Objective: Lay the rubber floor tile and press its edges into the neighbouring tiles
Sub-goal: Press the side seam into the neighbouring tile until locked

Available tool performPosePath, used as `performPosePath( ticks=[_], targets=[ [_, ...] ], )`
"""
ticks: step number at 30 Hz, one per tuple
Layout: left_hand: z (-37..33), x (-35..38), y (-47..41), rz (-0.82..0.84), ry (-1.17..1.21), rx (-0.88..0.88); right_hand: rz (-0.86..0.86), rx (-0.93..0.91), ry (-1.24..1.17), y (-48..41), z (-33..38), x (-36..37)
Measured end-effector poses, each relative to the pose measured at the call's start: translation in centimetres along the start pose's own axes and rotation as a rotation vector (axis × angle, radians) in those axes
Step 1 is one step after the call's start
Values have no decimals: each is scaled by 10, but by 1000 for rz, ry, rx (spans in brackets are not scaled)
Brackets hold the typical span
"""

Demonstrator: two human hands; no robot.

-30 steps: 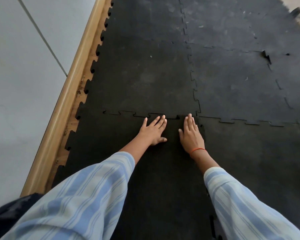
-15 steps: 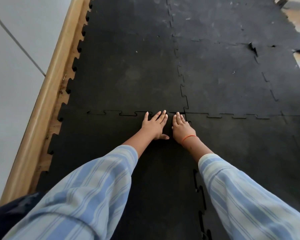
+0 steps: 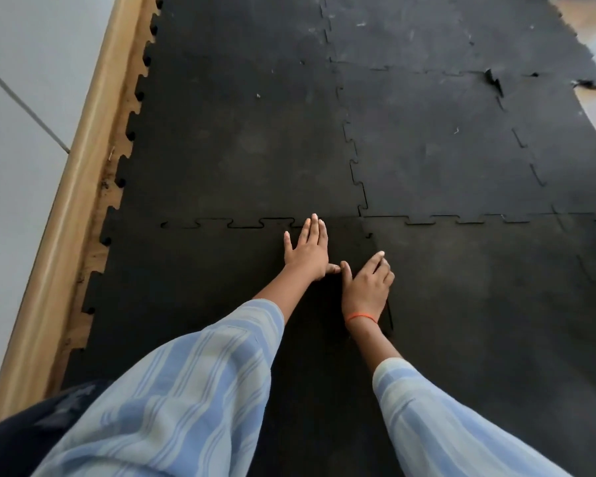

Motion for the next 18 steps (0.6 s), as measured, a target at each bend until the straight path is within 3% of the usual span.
performPosePath(
  ticks=[5, 10, 14, 18],
  targets=[
    [9, -6, -7, 89, 54, 50, 96, 267, -495, -25, -6, -12],
    [18, -13, -6, 106, 57, 118, 177, 385, -733, -50, -21, -11],
    [15, -13, -4, 105, 53, 109, 339, 352, -726, -65, -25, -15],
    [13, -15, -6, 112, 29, 109, 284, 332, -783, -73, -25, -13]
  ],
)
Point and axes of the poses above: each hand's wrist, its own y-axis away from the middle knuckle, its own x-axis out of the palm, z = x × y, the point moved 3 cm from there along -y, towards the middle knuckle, and after that the axes turned 6 degrees about y, right-handed, at the moved point
